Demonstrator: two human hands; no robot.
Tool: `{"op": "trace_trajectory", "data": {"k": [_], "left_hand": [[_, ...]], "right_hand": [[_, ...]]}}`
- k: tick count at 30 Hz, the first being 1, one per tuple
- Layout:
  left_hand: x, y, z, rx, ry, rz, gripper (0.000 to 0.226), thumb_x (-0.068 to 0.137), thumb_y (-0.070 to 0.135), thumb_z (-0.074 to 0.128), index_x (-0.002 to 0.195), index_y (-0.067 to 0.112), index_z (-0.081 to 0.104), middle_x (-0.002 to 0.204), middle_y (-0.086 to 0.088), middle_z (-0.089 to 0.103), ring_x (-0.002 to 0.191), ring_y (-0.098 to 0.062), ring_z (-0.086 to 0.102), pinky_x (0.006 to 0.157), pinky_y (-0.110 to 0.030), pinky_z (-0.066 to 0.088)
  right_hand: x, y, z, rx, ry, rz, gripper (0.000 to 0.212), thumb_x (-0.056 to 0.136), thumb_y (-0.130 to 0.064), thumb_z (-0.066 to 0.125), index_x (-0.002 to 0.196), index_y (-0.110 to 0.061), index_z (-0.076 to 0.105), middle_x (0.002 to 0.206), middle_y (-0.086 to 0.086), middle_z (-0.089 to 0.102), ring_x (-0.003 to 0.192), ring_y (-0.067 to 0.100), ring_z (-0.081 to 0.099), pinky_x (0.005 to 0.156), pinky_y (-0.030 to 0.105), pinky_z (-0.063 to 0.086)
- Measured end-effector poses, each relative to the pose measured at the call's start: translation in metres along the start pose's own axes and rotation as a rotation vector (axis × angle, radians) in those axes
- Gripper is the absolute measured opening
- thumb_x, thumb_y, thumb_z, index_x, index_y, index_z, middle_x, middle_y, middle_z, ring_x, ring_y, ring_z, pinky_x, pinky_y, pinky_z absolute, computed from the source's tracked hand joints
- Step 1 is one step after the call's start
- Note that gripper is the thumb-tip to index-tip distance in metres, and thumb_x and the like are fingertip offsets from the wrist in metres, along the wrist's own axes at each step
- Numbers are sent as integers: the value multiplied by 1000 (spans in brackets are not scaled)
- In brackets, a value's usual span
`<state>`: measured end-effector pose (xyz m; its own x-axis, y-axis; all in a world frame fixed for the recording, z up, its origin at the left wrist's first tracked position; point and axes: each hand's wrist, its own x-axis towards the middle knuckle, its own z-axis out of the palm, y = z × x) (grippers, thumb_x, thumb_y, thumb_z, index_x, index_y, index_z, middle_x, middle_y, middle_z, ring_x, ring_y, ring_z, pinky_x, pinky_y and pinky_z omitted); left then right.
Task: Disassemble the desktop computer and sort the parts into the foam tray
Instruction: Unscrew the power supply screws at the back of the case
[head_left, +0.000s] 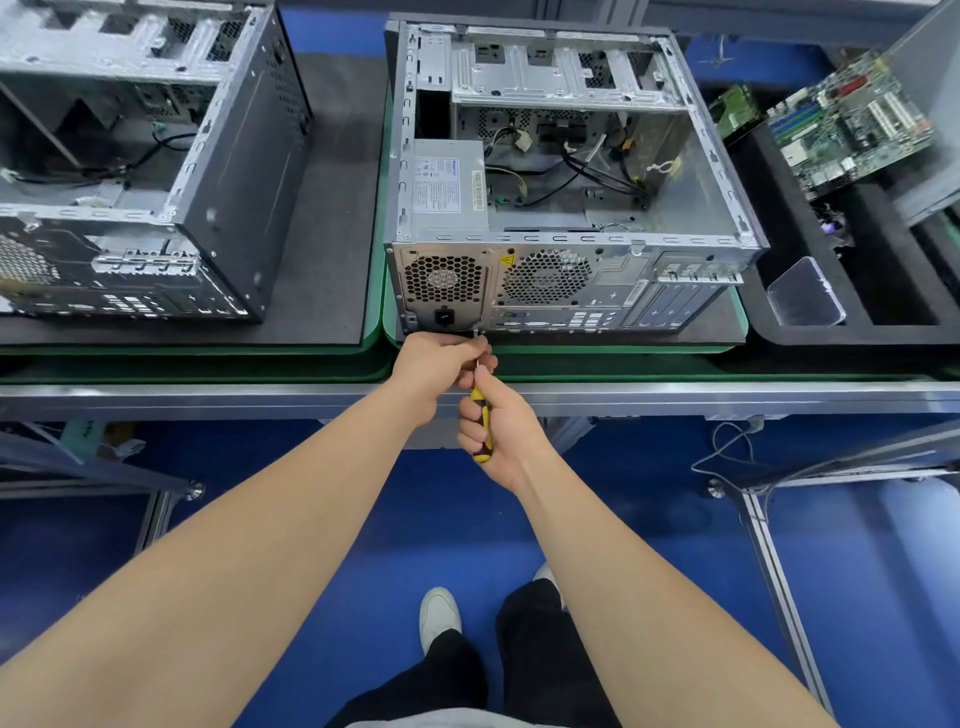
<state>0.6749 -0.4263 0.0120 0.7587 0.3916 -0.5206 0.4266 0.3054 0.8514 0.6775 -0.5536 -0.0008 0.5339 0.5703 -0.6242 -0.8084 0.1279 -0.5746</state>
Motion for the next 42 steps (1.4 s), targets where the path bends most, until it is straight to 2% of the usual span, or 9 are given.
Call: {"op": "trace_trajectory", "data": {"k": [8,12,15,19,22,28,33,35,42], "left_hand": [[-1,0,4,57,36,13,17,97,23,68,97,9,78,88,-5,80,88,-19,77,69,-27,59],[-1,0,6,71,62,14,18,98,24,67,96,11,79,89,-4,80,89,-21,77,80,-34,62],[-1,0,7,58,82,4,16,97,22,68,93,12,80,90,-5,80,92,-23,76,82,-34,62],[0,1,8,55,115,-21,15,94,24,72,91,13,81,88,-5,80,89,-23,76,80,-33,62],[-1,2,9,56,122,-13,17,90,29,78,94,13,80,87,-1,80,86,-19,77,69,-26,61],[-1,1,9,83,114,31,17,93,24,76,99,9,80,92,-5,80,90,-23,76,79,-35,62],[-3,4,7,-2,34,20,20,95,19,72,99,-1,76,91,-14,79,70,-28,70,69,-33,58],[-3,4,6,-5,39,12,19,95,19,73,99,0,77,93,-14,79,79,-27,74,73,-31,57],[-2,3,3,-71,-30,-8,21,98,18,68,102,-2,74,94,-16,79,87,-22,76,84,-32,60]], "right_hand": [[-5,2,8,-536,273,-273,34,110,-36,49,93,-15,69,60,5,63,47,17,55,46,31,47],[-7,-4,13,-892,432,-427,37,107,-33,49,82,-11,66,60,10,67,49,24,67,43,39,57],[-5,-5,11,-1201,529,-584,36,106,-27,51,71,-17,55,63,1,58,64,25,58,54,38,43],[-3,-6,8,-1450,620,-639,24,106,-31,51,98,-18,69,80,5,68,71,26,54,61,33,36],[-2,-6,7,-1481,636,-650,21,105,-32,53,92,-20,66,78,3,66,68,24,50,59,32,33],[1,-9,-1,-1192,471,-600,40,102,-33,56,68,-13,53,59,5,56,59,25,55,50,35,41],[0,-15,-5,-340,154,-78,46,105,-49,56,75,-15,69,60,5,57,48,17,50,44,26,42],[-1,-15,-8,-60,-2,65,50,106,-54,52,75,-19,69,64,2,54,48,14,45,41,25,39],[-5,-10,-14,295,-232,173,33,111,-39,46,102,-15,66,67,-4,44,41,7,31,33,20,29]]}}
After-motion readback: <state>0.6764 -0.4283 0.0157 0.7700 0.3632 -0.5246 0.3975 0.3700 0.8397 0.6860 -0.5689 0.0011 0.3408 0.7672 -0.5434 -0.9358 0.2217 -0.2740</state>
